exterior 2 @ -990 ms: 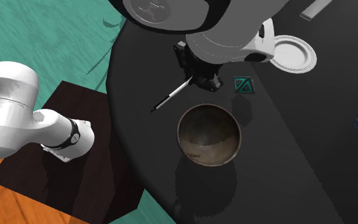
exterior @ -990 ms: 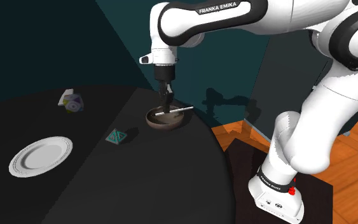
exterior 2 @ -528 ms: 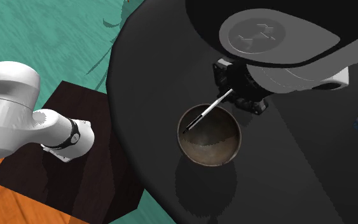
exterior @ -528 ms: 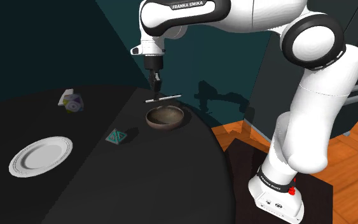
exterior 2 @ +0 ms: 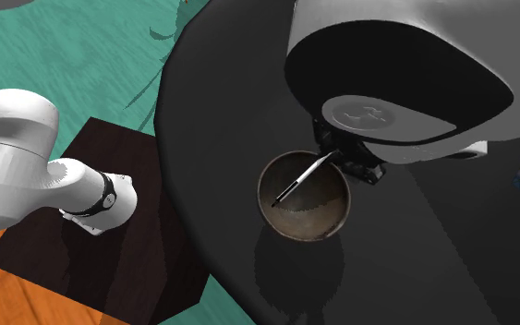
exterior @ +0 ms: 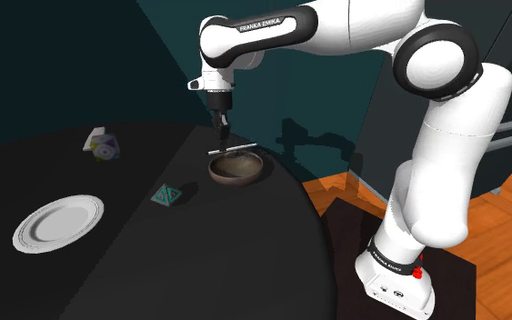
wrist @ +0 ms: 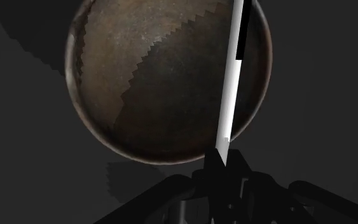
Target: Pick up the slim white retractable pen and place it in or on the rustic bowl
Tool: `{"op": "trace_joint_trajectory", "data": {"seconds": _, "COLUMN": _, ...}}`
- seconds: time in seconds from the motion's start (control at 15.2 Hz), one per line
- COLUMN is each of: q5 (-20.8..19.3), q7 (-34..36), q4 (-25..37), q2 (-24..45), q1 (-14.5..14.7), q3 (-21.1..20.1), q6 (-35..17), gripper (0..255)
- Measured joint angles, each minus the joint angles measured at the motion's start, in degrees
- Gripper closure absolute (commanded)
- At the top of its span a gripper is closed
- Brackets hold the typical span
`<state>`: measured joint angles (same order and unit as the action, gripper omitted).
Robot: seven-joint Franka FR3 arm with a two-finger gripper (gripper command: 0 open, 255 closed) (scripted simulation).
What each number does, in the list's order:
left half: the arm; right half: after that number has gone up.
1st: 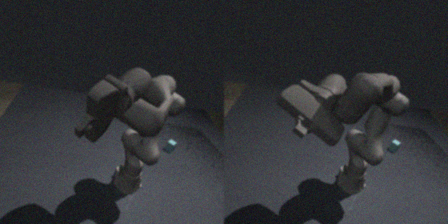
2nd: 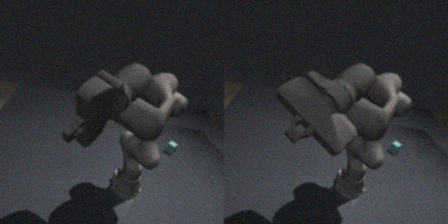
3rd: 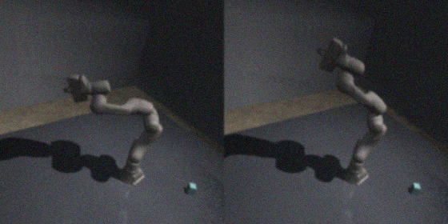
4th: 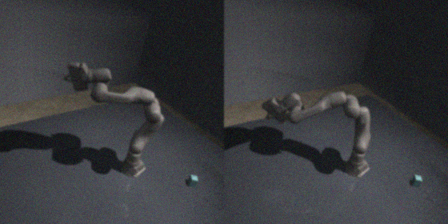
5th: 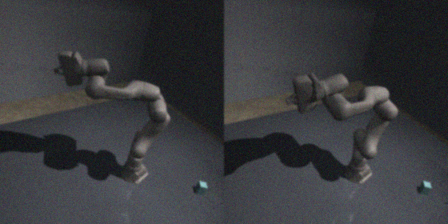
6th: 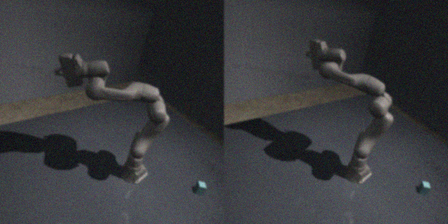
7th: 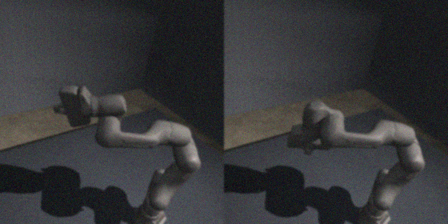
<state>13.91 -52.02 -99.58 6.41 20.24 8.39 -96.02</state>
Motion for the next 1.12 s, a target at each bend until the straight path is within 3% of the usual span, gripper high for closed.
{"op": "trace_joint_trajectory", "data": {"seconds": 0.59, "q5": 0.45, "q7": -1.4, "q4": -5.41, "q2": 1.07, "q1": 0.14, "q3": -0.13, "q6": -6.33, "gripper": 255}}
{"op": "trace_joint_trajectory", "data": {"seconds": 0.99, "q5": 0.49, "q7": -1.58, "q4": -6.09, "q2": 1.11, "q1": 0.14, "q3": -0.12, "q6": -7.05, "gripper": 255}}
{"op": "trace_joint_trajectory", "data": {"seconds": 1.06, "q5": 0.49, "q7": -1.58, "q4": -6.09, "q2": 1.11, "q1": 0.14, "q3": -0.12, "q6": -7.05, "gripper": 0}}
{"op": "trace_joint_trajectory", "data": {"seconds": 1.12, "q5": 0.49, "q7": -1.58, "q4": -6.09, "q2": 1.11, "q1": 0.14, "q3": -0.12, "q6": -7.05, "gripper": 0}}
